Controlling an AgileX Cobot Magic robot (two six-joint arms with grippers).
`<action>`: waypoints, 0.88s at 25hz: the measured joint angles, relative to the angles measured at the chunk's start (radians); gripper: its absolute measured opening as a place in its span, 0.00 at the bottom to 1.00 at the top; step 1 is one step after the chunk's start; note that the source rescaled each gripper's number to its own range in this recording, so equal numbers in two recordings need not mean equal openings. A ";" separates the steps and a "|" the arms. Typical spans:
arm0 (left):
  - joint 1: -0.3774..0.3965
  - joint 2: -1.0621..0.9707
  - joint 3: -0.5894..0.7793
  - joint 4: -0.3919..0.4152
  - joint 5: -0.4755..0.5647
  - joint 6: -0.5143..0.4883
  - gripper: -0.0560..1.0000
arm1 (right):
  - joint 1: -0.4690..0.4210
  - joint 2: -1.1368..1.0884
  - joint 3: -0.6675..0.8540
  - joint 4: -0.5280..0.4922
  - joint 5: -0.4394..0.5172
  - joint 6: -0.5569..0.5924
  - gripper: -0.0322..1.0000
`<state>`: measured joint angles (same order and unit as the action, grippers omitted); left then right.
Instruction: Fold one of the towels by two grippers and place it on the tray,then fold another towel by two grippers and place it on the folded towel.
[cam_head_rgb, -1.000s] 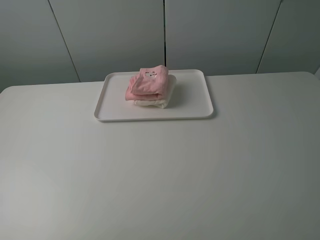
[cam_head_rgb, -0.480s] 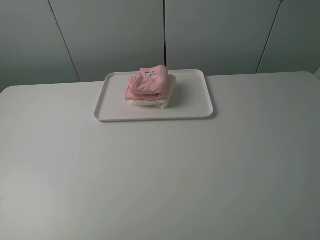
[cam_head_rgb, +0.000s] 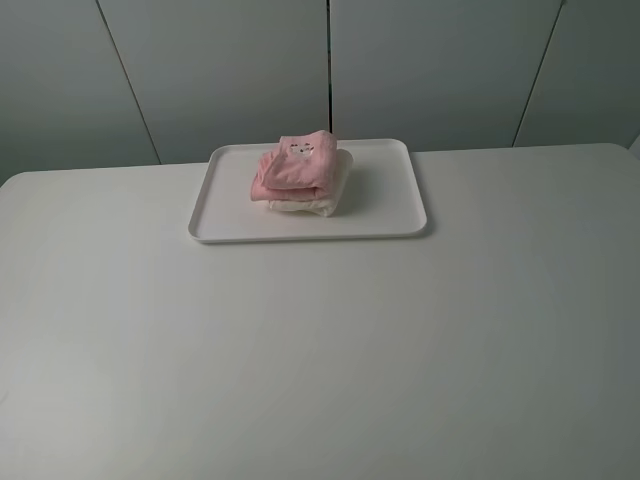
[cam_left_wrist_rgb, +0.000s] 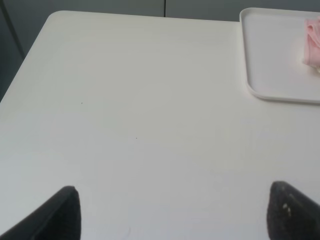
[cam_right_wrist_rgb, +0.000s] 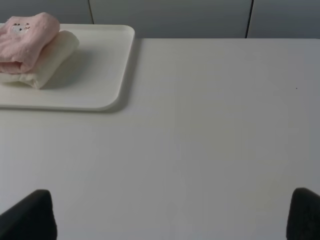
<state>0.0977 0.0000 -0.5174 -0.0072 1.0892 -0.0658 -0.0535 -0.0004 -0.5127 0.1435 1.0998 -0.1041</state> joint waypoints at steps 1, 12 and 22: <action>0.000 0.000 0.000 0.000 0.000 0.000 0.97 | 0.000 0.000 0.000 0.000 0.000 0.000 1.00; 0.000 0.000 0.000 0.000 0.000 0.000 0.97 | 0.000 0.000 0.000 0.000 0.000 0.000 1.00; 0.000 0.000 0.000 0.000 0.000 -0.004 0.97 | 0.000 0.000 0.000 0.000 0.000 0.000 1.00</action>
<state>0.0977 0.0000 -0.5174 -0.0072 1.0892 -0.0693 -0.0535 -0.0004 -0.5127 0.1435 1.0998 -0.1041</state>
